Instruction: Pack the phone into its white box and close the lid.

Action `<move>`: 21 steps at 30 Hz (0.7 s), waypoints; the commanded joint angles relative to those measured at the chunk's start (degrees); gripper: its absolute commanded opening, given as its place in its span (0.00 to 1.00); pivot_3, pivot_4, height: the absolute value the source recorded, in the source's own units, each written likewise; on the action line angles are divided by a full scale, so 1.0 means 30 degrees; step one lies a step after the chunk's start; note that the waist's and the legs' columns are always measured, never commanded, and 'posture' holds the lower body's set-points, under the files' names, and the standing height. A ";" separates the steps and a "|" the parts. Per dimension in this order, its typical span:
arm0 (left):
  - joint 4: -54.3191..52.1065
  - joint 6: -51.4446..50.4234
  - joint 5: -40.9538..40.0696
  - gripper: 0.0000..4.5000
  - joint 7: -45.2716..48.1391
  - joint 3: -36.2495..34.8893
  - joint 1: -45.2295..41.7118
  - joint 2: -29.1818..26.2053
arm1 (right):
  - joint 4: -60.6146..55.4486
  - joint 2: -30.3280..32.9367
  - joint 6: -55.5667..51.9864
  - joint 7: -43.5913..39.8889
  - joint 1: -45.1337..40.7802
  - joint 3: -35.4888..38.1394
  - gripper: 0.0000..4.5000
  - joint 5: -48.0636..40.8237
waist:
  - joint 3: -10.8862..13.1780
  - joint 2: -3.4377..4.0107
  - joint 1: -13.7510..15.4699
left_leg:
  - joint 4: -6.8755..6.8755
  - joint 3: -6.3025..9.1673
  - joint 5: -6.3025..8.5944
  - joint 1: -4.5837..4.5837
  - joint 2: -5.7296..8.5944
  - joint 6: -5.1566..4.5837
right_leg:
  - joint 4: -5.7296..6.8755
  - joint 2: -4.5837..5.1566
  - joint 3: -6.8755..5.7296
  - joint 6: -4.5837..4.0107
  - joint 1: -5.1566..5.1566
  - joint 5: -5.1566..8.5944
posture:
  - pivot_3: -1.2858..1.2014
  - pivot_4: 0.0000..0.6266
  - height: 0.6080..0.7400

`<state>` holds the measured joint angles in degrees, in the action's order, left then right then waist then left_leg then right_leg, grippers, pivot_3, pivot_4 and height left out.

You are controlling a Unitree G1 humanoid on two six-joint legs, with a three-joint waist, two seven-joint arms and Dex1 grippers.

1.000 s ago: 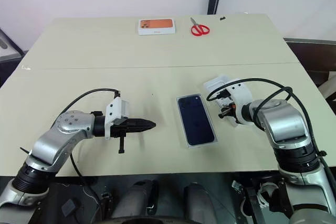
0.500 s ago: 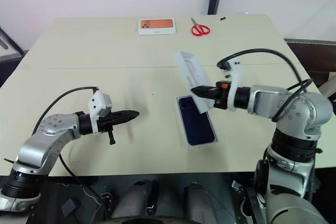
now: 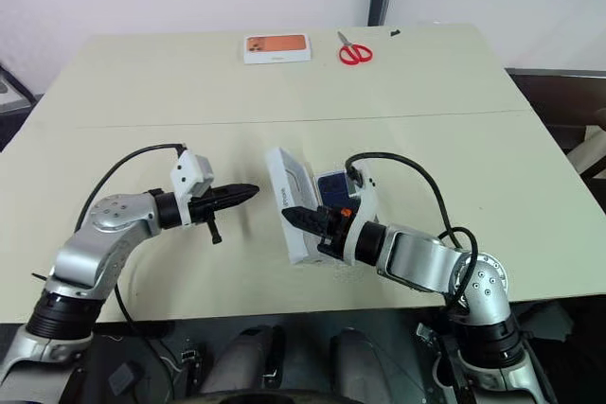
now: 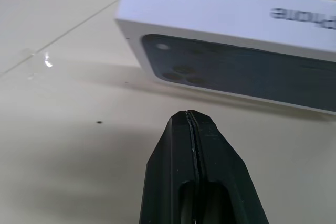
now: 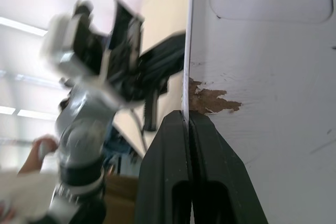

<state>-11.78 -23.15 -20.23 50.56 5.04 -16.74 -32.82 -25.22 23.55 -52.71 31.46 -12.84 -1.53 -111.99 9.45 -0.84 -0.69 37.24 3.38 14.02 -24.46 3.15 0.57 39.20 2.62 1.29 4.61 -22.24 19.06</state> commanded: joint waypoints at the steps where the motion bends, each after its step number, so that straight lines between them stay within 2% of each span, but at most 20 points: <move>1: -0.0027 0.0387 0.0392 0.00 -0.0038 0.0689 -0.0762 0.0561 | -0.0145 0.0427 -0.0032 0.0586 -0.0412 0.0933 0.31 -0.0336 | 0.0000 -0.0001 0.0027 | 0.0003 0.0000 0.0000 -0.0001 0.0000 0.0000 | -0.0002 0.0000 -0.0002 0.0000 0.0004 0.0000 | 0.52 0.24 1.00; 3: 0.0208 0.0513 0.0727 0.00 -0.0285 0.1118 -0.1155 0.1111 | 0.0089 0.1281 -0.0517 -0.0112 -0.1141 0.1339 0.53 -0.0336 | 0.0001 0.0001 0.0002 | 0.0009 -0.0005 0.0000 -0.0002 0.0001 -0.0001 | -0.0004 0.0000 0.0001 0.0000 0.0004 0.0000 | 0.52 0.24 1.00; 6: 0.1011 0.0669 0.1451 0.00 -0.1002 0.1827 -0.2067 0.2249 | 0.0983 0.3901 -0.1948 -0.1896 -0.2703 0.1742 0.87 -0.0336 | 0.0004 0.0007 0.0006 | 0.0006 -0.0008 0.0000 -0.0001 0.0001 -0.0001 | -0.0002 -0.0005 -0.0001 0.0000 0.0000 0.0000 | 0.52 0.24 1.00; 11: 0.1997 0.1075 0.2439 0.00 -0.1465 0.2997 -0.3103 0.3766 | 0.2195 0.8837 -0.3886 -0.4044 -0.5255 0.1432 0.87 0.0070 | 0.0010 0.0016 -0.0003 | -0.0002 -0.0013 0.0003 -0.0008 -0.0003 -0.0006 | -0.0017 -0.0011 -0.0003 0.0000 0.0003 0.0000 | 0.52 0.24 1.00; 15: 0.1982 0.1108 0.2556 0.00 -0.1124 0.3853 -0.3526 0.4598 | 0.2822 1.0682 -0.4471 -0.6700 -0.5949 0.1555 0.87 0.3849 | 0.0009 0.0007 0.0008 | -0.0004 -0.0018 0.0004 -0.0013 -0.0008 -0.0008 | -0.0025 -0.0010 0.0001 0.0000 0.0006 0.0000 | 0.52 0.24 1.00; 18: 0.1751 0.1028 0.2560 0.00 -0.0942 0.4264 -0.3532 0.4829 | 0.2694 1.1682 -0.4410 -0.9171 -0.5886 0.1072 0.87 0.8037 | 0.0008 0.0009 0.0027 | 0.0006 -0.0021 0.0005 -0.0016 -0.0008 -0.0009 | -0.0022 -0.0010 0.0002 0.0000 0.0008 0.0000 | 0.52 0.24 1.00; 21: 0.1508 0.0796 0.2329 0.00 -0.1109 0.4088 -0.3445 0.4969 | 0.2044 1.2421 -0.3742 -1.1721 -0.5645 0.0133 0.57 1.2111 | 0.0008 0.0010 0.0025 | 0.0006 -0.0020 0.0005 -0.0016 -0.0008 -0.0009 | -0.0021 -0.0010 0.0003 0.0000 0.0002 0.0000 | 0.52 0.24 1.00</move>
<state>-4.75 -20.95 -12.94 47.35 17.78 -26.74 -18.30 -16.48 59.70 -65.71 0.87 -29.57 -0.65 -81.90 9.47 -0.81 -0.61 37.26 3.32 14.03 -24.51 3.13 0.55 39.14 2.59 1.30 4.61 -22.24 19.06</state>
